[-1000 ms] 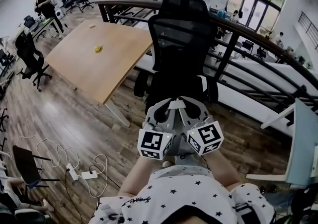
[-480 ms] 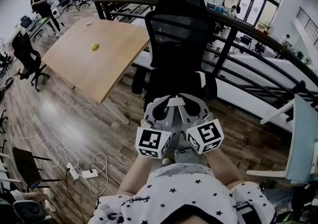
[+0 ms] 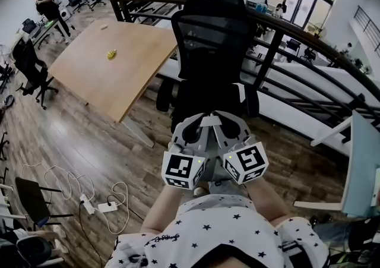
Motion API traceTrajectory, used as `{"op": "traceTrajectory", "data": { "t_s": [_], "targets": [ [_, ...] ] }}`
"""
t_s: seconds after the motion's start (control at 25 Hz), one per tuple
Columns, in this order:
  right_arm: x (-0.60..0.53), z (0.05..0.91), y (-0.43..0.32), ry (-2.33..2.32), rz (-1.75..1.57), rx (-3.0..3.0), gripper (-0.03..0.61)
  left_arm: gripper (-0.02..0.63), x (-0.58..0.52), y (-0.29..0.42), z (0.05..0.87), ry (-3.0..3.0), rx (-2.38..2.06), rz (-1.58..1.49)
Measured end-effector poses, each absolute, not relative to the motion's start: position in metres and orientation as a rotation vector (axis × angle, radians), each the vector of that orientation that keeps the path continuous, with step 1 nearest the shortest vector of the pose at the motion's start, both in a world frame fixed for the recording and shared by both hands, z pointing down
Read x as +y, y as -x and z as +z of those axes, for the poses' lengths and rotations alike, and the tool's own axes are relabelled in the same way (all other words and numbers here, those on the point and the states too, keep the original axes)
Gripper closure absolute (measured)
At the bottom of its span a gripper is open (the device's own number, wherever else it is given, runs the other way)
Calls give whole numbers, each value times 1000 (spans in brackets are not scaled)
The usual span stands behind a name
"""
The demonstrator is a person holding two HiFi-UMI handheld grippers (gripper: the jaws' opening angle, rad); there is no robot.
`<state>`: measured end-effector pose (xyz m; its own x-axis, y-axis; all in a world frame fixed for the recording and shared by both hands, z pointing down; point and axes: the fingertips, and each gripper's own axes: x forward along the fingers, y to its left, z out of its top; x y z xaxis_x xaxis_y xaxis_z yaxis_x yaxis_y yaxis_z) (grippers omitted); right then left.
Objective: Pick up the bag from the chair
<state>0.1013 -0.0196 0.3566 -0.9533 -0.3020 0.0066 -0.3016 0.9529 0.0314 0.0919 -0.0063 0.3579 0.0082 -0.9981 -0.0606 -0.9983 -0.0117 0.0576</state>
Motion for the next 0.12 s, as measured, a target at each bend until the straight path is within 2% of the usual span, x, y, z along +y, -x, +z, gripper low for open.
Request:
{"op": "traceTrajectory", "data": {
  "t_s": [0.12],
  "targets": [
    [-22, 357, -102, -482, -44, -3092, 584, 601, -9, -93, 359, 2235, 2204, 130]
  ]
}}
